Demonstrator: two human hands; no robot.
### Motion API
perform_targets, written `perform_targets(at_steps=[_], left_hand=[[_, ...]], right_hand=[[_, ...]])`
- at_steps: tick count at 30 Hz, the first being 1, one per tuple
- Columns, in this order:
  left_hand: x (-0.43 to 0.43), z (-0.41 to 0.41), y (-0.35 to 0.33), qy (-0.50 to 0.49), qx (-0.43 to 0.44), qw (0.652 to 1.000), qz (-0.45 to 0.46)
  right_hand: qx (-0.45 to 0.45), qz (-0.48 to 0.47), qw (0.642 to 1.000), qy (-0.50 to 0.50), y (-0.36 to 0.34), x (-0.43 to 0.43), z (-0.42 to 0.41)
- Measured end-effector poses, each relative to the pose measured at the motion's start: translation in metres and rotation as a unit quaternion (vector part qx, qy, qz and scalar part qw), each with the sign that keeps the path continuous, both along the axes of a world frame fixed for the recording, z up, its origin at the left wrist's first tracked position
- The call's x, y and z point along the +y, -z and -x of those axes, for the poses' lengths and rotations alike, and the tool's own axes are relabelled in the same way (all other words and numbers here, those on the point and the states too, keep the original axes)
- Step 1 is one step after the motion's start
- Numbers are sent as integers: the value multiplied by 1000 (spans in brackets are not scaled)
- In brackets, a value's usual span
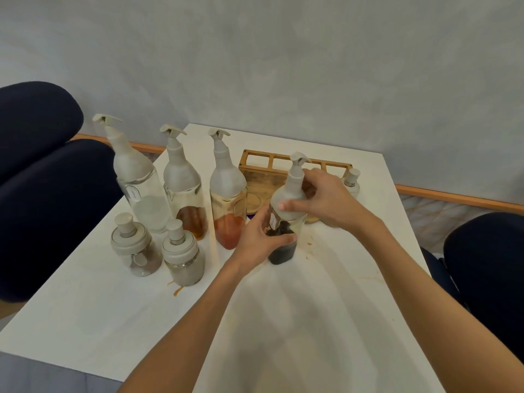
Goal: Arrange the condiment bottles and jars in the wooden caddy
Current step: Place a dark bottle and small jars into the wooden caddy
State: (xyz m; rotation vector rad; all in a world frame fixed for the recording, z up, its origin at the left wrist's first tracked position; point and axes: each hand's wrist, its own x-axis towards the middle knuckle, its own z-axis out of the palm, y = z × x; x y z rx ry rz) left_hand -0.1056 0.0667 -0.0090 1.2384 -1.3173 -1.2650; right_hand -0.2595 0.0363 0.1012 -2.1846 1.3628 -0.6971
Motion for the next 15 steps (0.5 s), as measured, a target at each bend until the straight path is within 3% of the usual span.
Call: perform_targets(at_steps=[2, 7, 15], left_hand=[[0, 0, 0, 2, -4, 1000, -5], [-2, 0, 0, -1, -9, 1000, -14], [0, 0, -1, 5, 0, 1000, -4]], right_hand=[[27, -8, 1000, 1, -2, -2, 2], [-31, -123, 990, -55, -10, -6, 13], [21, -40, 998, -32, -3, -3, 6]])
